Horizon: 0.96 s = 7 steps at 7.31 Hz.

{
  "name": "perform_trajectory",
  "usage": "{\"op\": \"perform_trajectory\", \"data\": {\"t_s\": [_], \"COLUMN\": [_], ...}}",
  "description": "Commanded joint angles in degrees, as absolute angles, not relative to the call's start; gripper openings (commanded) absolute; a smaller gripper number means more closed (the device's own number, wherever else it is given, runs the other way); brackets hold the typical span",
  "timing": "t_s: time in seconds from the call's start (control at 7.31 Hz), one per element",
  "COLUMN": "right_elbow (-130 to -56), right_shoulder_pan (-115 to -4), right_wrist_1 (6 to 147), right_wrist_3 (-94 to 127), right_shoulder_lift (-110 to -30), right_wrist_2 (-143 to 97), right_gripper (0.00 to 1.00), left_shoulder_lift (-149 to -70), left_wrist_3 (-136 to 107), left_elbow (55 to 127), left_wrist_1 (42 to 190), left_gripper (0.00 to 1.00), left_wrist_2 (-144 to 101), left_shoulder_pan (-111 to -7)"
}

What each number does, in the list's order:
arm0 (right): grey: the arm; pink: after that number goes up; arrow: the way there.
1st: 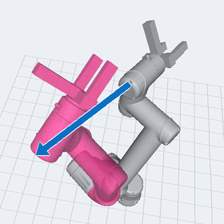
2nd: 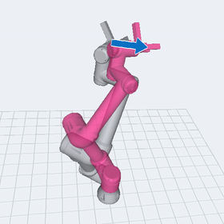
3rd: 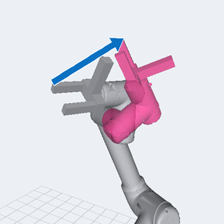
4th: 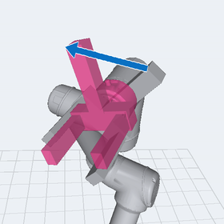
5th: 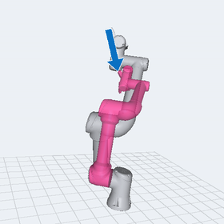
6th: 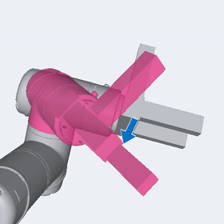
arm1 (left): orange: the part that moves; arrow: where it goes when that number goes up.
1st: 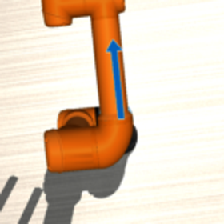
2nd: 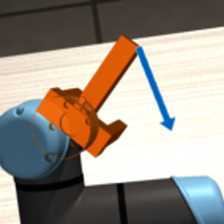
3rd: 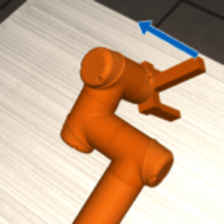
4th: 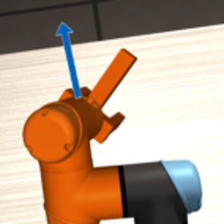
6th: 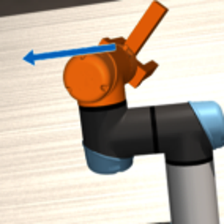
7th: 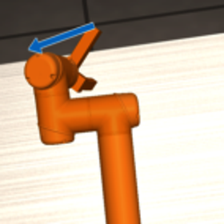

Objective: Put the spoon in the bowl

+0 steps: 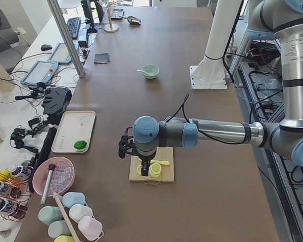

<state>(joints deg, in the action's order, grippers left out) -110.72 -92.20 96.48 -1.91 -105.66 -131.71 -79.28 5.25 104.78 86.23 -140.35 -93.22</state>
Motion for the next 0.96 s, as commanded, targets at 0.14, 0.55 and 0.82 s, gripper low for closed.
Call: {"op": "perform_trajectory", "data": {"t_s": [0.14, 0.55, 0.82], "right_elbow": [-110.7, -110.7, -110.6], "right_shoulder_pan": [-92.2, -92.1, -91.8], "right_wrist_1": [96.5, 96.5, 96.6], "right_wrist_3": [-1.9, -1.9, -1.9], "right_shoulder_lift": [-105.6, -105.6, -105.7], "right_wrist_2": [-131.8, -132.1, -132.2], "right_gripper": [1.0, 1.0, 1.0], "left_shoulder_lift": [-79.1, -78.0, -77.5], "left_wrist_3": [5.3, 5.3, 5.3], "left_elbow": [105.4, 105.6, 106.0], "left_wrist_1": [86.2, 86.3, 86.3], "left_gripper": [0.98, 0.98, 0.98], "left_wrist_2": [-139.9, -139.9, -139.9], "left_shoulder_pan": [-93.9, -94.0, -94.0]}}
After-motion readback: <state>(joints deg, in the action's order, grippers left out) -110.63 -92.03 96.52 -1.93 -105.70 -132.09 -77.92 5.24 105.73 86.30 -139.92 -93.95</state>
